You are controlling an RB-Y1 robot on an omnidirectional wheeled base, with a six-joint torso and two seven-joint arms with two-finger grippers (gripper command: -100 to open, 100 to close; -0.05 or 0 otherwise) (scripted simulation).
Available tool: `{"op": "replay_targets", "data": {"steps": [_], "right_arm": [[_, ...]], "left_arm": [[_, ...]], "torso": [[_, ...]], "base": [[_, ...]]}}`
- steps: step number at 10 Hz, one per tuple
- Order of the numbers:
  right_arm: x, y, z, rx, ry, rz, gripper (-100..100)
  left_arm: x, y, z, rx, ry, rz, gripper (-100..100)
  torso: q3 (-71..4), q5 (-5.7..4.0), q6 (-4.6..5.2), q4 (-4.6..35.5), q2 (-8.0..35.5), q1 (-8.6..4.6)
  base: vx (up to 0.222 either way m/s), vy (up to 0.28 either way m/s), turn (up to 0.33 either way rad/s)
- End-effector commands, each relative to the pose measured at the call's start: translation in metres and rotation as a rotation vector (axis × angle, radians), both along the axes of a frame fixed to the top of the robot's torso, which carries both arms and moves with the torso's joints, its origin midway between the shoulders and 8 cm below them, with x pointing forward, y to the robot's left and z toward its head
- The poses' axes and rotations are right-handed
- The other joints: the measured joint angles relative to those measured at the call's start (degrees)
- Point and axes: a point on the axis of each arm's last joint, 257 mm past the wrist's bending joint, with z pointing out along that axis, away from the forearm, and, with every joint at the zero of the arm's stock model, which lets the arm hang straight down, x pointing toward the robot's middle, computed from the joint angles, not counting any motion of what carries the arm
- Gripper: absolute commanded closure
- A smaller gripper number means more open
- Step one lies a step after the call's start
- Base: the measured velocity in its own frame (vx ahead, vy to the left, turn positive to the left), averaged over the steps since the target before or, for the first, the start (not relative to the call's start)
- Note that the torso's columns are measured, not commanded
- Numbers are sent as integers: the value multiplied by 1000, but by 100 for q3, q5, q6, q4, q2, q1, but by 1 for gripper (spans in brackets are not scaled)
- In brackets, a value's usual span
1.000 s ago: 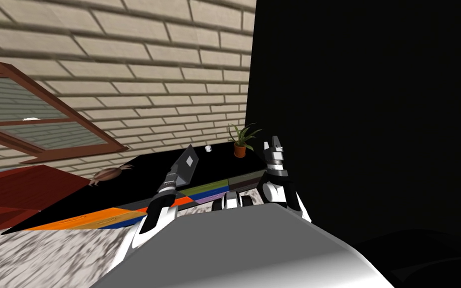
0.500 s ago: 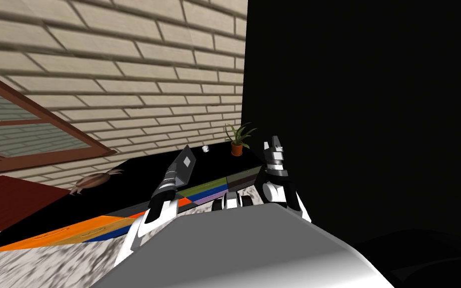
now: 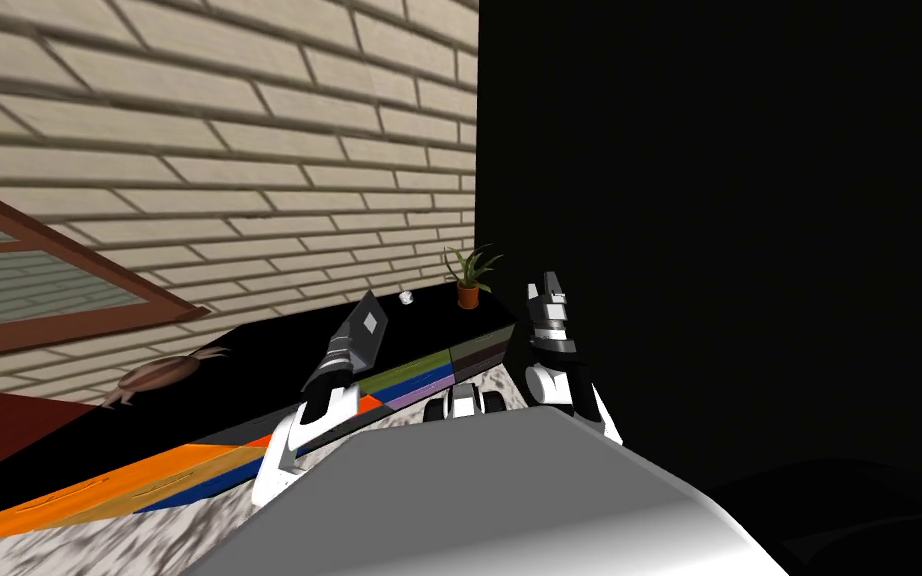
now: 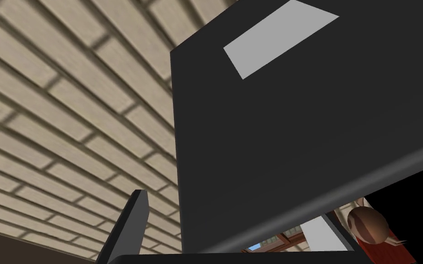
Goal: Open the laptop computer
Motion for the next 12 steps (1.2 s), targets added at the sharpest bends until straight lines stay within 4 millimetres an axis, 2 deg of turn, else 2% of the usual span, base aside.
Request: {"op": "replay_targets", "data": {"steps": [1,2,3,5,6,12], "right_arm": [[0,0,0,0,0,0,0],[0,0,0,0,0,0,0],[0,0,0,0,0,0,0],[0,0,0,0,0,0,0],[0,0,0,0,0,0,0],[0,0,0,0,0,0,0]], "left_arm": [[10,13,1,-9,1,41,-100],[9,10,1,-5,1,31,-100],[3,3,0,-2,1,10,100],[-1,-2,-1,1,1,-6,100],[-5,-8,-1,2,1,-22,100],[-29,-45,-4,-9,-3,-122,100]], "torso": [[5,0,-1,2,7,0],[7,1,2,3,9,2],[-2,0,-3,-1,-5,0],[-16,14,-17,-15,-29,15],[-9,17,8,-14,-18,14],[6,31,-6,-22,-1,9]], "base": [[-85,16,-143],[-40,9,-30],[50,8,231],[89,-22,146],[60,-11,86],[88,-19,160]]}}
